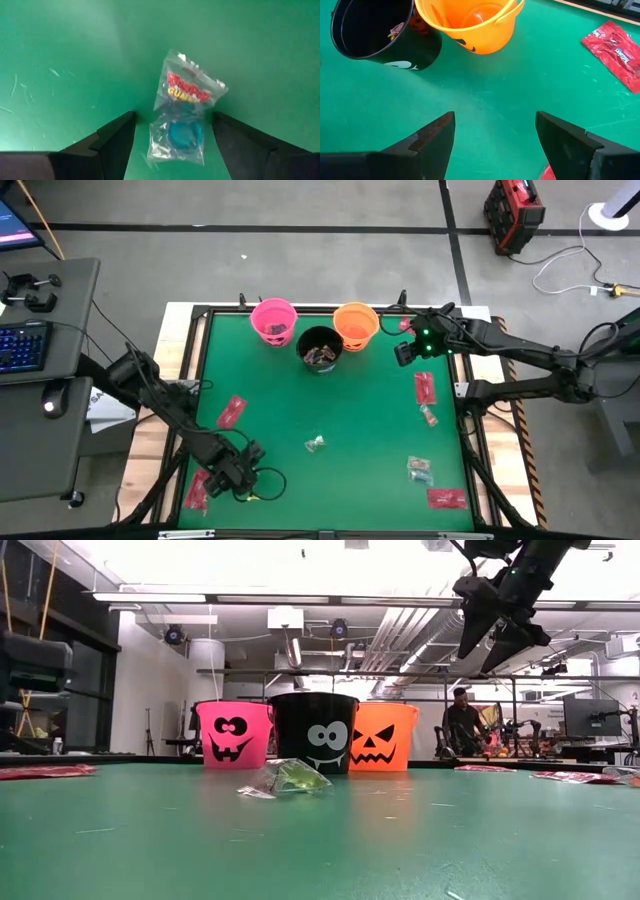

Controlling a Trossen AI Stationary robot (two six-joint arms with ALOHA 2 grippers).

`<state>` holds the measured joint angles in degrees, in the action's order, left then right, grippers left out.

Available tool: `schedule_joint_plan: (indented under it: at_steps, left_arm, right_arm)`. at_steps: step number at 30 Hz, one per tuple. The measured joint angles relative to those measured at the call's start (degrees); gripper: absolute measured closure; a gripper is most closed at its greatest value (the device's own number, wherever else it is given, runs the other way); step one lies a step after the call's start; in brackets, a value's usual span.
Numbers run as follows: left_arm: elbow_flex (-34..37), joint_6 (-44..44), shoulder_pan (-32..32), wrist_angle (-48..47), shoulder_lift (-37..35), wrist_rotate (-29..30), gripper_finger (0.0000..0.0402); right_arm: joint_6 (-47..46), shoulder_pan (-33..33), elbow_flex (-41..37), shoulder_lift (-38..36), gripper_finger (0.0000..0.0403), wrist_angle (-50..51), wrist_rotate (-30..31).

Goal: Sort candy by brand, put in halloween buckets
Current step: Put the blue gummy into the pink bucket

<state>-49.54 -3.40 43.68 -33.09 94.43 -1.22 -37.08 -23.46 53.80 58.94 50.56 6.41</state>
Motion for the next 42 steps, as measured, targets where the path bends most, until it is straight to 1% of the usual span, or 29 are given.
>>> schedule_joint_plan:
  at_steps: [2,3,5,7,10,11,13,15,17,19,21,23,25,26,27,30,33,35,38,40,42]
  left_arm:
    - [0.00,0.85,-0.17,0.53,0.02,0.03,0.0155]
    - [0.00,1.50,-0.24,0.53,0.02,0.09,0.0164]
    - [-0.18,3.53,-0.53,0.25,0.02,0.21,0.0199]
    - [-0.39,6.73,-0.99,-0.37,-0.31,-0.14,0.0256]
    - [-0.39,10.09,-2.56,-0.56,-2.68,-3.25,0.0363]
    - [-0.39,11.49,-3.27,-0.56,-4.03,-3.99,0.0381]
    - [-0.42,13.71,-4.89,-0.99,-7.78,-4.20,0.0383]
    - [-0.44,13.84,-6.92,-3.10,-13.05,-2.34,0.0385]
    - [-0.44,13.86,-9.66,-5.45,-19.32,1.46,0.0395]
    - [-0.46,13.78,-13.37,-6.80,-25.83,7.07,0.0398]
    - [-0.50,13.27,-18.14,-6.29,-31.94,14.67,0.0398]
    - [-0.55,11.98,-24.49,-4.65,-36.73,21.87,0.0400]
    - [-0.56,10.63,-32.40,-1.77,-39.67,25.62,0.0400]
    - [-0.55,10.33,-37.01,0.16,-40.52,25.86,0.0401]
    - [-0.55,10.34,-41.47,2.21,-40.90,25.49,0.0401]
    - [-0.55,8.51,-54.66,8.49,-39.87,21.18,0.0401]
    - [-0.55,8.44,-65.66,13.96,-36.23,17.10,0.0401]
    - [-1.36,10.31,-72.00,15.00,-32.78,12.80,0.0401]
    - [-3.44,10.26,-78.64,14.65,-27.32,6.49,0.0399]
    - [-5.15,11.03,-81.02,13.88,-24.28,4.27,0.0389]
    - [-6.71,12.13,-82.28,12.62,-21.75,2.54,0.0369]
  right_arm:
    - [0.00,0.00,0.00,0.00,0.0135,0.00,0.47]
    - [0.02,0.00,0.00,0.00,0.0135,0.02,0.77]
    - [0.09,0.00,0.00,0.00,0.0135,0.02,1.51]
    - [1.03,0.00,0.00,0.00,0.0135,0.05,2.04]
    - [1.53,0.00,0.00,0.00,0.0135,0.15,2.10]
    - [1.53,0.00,0.00,0.00,0.0135,0.14,2.10]
    - [1.78,0.00,0.00,0.00,0.0135,0.16,2.10]
    - [2.54,0.00,0.00,0.00,0.0135,0.14,2.10]
    - [2.60,-0.02,0.00,0.00,0.0135,0.15,2.10]
    - [2.60,-0.04,0.00,0.00,0.0135,0.12,2.17]
    - [2.54,-0.04,0.00,0.00,0.0135,-0.26,2.28]
    - [1.44,-0.04,0.00,0.02,0.0135,-1.08,2.36]
    - [0.58,-0.04,0.00,0.02,0.0135,-2.19,2.35]
    - [-0.02,-0.04,0.00,0.02,0.0135,-2.76,2.36]
    - [-0.34,-0.04,0.00,0.02,0.0135,-3.37,2.41]
    - [-0.61,-0.04,0.00,0.02,0.0135,-5.67,2.52]
    - [-2.51,-0.04,0.00,0.02,0.0135,-7.71,2.52]
    - [-3.91,-0.04,0.00,0.04,0.0135,-8.71,2.52]
    - [-5.12,0.00,0.00,0.04,0.0135,-9.39,2.49]
    - [-5.93,0.00,0.00,0.04,0.0135,-9.39,2.32]
    - [-6.46,0.00,0.00,0.04,0.0135,-9.39,2.30]
